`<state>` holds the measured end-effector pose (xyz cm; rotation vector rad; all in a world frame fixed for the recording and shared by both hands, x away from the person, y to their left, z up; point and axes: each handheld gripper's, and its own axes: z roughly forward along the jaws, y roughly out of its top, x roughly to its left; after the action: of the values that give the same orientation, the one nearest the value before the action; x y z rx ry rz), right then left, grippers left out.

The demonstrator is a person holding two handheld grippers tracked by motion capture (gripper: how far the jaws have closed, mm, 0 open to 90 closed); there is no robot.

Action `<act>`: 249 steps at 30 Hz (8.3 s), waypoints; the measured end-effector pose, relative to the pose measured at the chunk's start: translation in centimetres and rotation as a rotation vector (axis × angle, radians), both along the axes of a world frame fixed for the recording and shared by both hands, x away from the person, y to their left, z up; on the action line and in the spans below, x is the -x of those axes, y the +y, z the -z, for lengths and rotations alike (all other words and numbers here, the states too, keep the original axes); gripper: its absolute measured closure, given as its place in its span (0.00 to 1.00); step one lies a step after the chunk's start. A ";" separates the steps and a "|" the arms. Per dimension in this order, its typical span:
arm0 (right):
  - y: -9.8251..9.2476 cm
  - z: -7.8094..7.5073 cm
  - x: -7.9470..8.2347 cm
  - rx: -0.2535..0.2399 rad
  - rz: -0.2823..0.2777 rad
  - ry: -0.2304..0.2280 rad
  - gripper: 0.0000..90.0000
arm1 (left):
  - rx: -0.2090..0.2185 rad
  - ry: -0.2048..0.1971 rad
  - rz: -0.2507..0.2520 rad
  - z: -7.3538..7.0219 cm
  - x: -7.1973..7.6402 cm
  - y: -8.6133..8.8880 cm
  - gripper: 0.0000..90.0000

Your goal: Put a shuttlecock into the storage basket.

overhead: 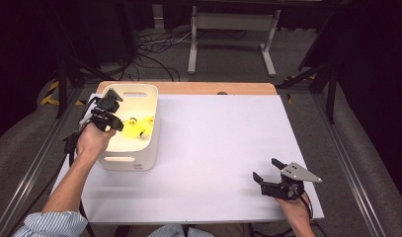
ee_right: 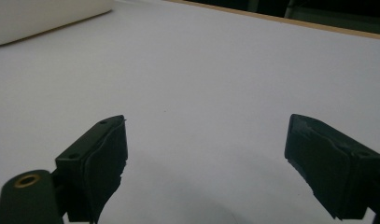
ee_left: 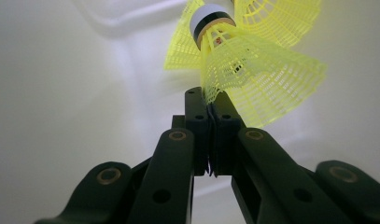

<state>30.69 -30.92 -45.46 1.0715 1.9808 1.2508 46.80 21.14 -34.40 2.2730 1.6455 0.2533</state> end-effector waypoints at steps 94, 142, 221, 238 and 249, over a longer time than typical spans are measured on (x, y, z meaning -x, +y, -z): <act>-0.1 0.0 0.0 -0.001 -0.005 0.001 0.15 | 0.105 -0.139 -0.004 -5.0 2.9 3.2 0.40; -0.1 0.0 -0.1 -0.001 -0.004 0.003 0.15 | 0.108 -0.152 -0.104 -5.0 4.0 7.6 0.41; 0.0 0.0 -0.1 0.002 -0.004 0.000 0.15 | 0.145 -0.155 -0.201 -1.7 7.6 11.5 0.38; 0.0 0.0 0.0 0.001 -0.004 0.000 0.15 | 0.160 -0.162 -0.210 -0.8 8.4 11.6 0.37; 0.0 0.0 0.0 0.001 -0.003 -0.001 0.15 | 0.161 -0.157 -0.204 -0.1 9.1 11.5 0.37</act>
<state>30.74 -30.96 -45.44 1.0676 1.9831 1.2513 37.73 32.69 -34.32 1.9206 1.7480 0.3251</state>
